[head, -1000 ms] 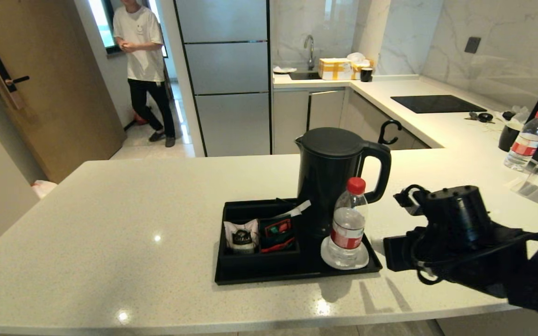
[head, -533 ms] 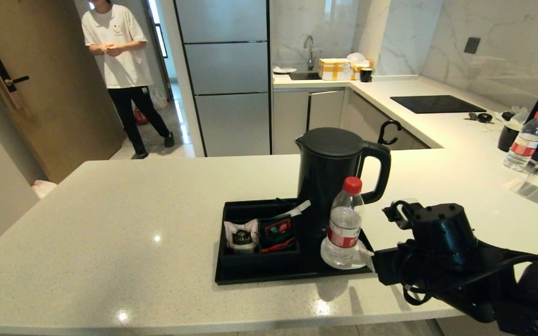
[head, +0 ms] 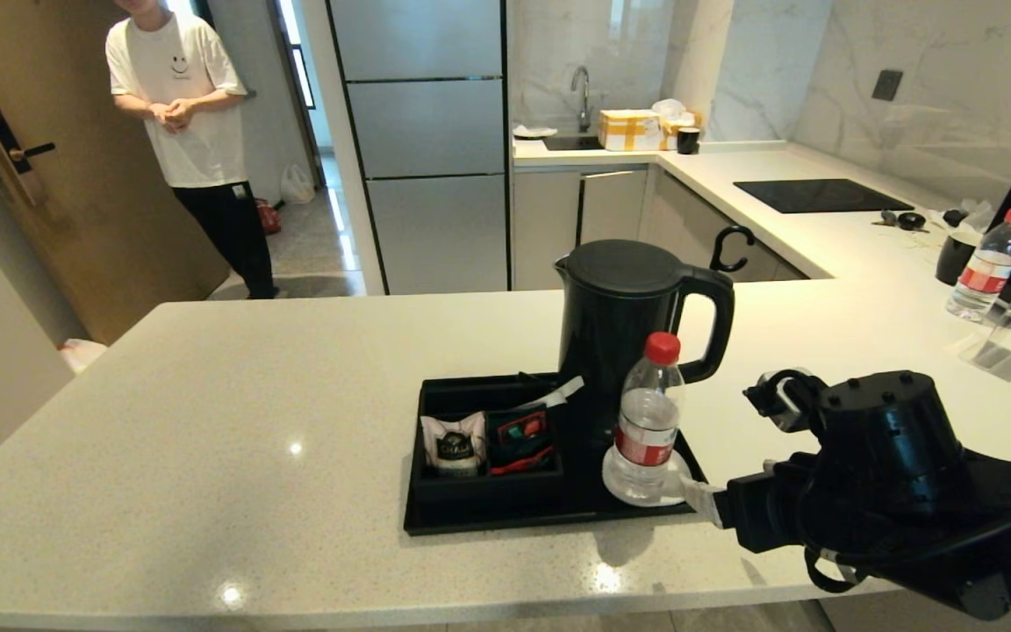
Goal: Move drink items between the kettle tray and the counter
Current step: Pick up the kettle
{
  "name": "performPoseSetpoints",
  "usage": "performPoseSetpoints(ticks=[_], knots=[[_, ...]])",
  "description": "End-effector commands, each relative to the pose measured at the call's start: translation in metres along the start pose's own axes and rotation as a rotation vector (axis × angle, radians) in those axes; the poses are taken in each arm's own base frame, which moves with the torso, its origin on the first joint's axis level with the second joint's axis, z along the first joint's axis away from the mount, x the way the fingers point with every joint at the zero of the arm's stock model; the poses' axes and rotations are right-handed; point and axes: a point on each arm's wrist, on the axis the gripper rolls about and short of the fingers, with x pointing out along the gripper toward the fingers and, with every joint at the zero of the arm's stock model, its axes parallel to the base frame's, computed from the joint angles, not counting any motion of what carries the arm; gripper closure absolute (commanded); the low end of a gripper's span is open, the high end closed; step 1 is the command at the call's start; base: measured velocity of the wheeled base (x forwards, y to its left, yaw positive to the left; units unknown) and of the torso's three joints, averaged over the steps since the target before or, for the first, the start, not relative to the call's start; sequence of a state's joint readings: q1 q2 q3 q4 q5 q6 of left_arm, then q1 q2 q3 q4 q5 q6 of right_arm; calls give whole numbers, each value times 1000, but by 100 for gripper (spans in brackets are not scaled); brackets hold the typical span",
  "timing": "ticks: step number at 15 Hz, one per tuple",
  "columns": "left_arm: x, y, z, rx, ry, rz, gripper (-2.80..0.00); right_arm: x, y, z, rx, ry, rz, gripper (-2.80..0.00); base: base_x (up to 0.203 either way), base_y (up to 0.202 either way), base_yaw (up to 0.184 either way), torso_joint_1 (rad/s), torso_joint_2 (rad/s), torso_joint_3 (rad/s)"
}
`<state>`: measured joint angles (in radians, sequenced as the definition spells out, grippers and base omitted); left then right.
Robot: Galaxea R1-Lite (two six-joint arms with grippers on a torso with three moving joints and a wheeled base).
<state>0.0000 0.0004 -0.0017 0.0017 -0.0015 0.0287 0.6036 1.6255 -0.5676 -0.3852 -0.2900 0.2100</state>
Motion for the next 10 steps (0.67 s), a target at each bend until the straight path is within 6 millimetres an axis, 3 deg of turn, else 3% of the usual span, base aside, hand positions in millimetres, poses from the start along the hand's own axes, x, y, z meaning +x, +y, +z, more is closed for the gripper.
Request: performPoseSetpoints(ticks=[1, 3, 5, 10], knots=[[0, 0, 0, 0, 0, 0, 0, 10, 4, 4, 13, -13, -5, -280, 0, 0, 0, 0, 0, 0], [0, 0, 0, 0, 1, 0, 0, 39, 12, 4, 26, -17, -36, -280, 0, 0, 0, 0, 0, 0], [0, 0, 0, 0, 0, 0, 0, 55, 18, 7, 41, -61, -59, -280, 0, 0, 0, 0, 0, 0], [0, 0, 0, 0, 0, 0, 0, 56, 23, 17, 46, -94, -41, -280, 0, 0, 0, 0, 0, 0]])
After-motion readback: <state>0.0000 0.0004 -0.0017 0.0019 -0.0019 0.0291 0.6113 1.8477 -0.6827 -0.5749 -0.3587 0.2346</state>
